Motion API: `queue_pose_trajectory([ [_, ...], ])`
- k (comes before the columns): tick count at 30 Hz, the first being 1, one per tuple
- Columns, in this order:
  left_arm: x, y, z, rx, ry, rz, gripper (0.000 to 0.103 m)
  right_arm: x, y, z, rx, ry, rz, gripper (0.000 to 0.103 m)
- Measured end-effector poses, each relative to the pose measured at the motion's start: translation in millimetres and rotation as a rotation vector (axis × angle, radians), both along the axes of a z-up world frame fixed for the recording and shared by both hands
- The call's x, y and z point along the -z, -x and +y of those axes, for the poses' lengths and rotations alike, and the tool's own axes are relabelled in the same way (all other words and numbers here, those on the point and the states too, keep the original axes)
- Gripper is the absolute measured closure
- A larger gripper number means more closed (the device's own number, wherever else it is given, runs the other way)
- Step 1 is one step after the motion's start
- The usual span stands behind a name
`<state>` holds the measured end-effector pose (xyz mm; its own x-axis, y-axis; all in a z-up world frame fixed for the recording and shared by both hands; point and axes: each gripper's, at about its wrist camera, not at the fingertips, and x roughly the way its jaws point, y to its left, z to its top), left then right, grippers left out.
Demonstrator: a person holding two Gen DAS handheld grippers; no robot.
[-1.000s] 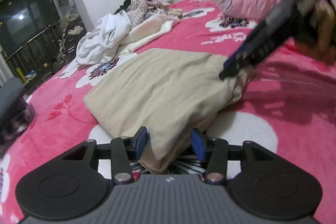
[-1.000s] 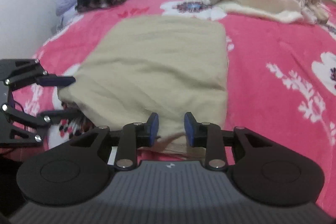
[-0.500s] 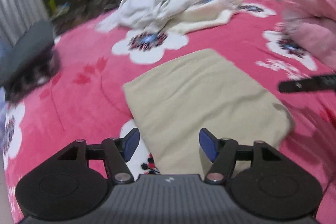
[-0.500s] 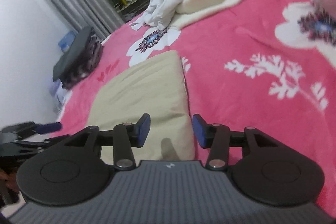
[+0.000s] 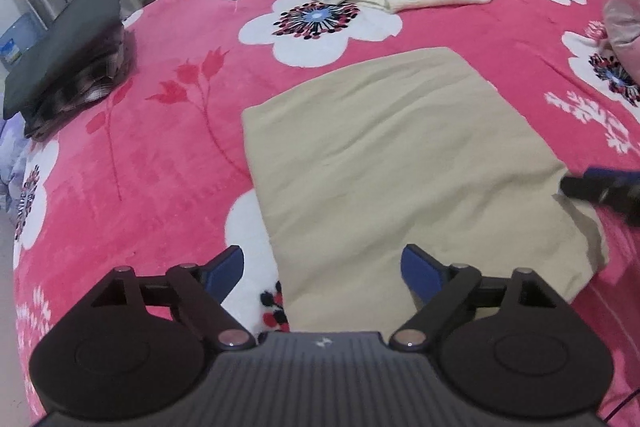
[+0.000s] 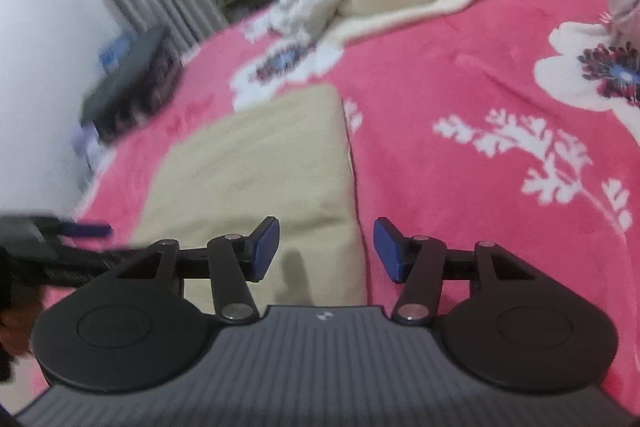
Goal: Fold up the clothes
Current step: 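Grasp the folded beige trousers at one end with both grippers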
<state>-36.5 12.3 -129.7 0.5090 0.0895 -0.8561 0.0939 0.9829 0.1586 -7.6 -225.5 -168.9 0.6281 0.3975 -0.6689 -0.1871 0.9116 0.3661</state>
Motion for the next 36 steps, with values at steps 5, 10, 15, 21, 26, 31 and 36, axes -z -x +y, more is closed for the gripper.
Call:
queue_pose_trajectory([
  [5,1,0,-5,-0.008,-0.024,-0.004,0.015,-5,6,8,-0.003,0.071,-0.043,0.051],
  [10,1,1,-6,-0.013,-0.028,0.001,0.015,-1,6,12,-0.046,0.073,-0.001,0.051],
  [15,1,2,-7,-0.016,-0.036,-0.001,0.015,4,4,11,-0.030,0.054,0.037,0.049],
  [21,1,2,-8,-0.014,-0.041,0.000,0.015,3,6,13,-0.030,0.060,0.035,0.048],
  [26,1,3,-8,-0.011,-0.044,0.000,0.015,4,5,13,-0.029,0.058,0.037,0.048],
  [31,1,3,-8,-0.011,-0.044,-0.002,0.014,4,6,13,-0.028,0.061,0.037,0.047],
  [36,0,4,-1,0.002,0.008,-0.012,0.014,4,6,13,-0.026,0.059,0.038,0.046],
])
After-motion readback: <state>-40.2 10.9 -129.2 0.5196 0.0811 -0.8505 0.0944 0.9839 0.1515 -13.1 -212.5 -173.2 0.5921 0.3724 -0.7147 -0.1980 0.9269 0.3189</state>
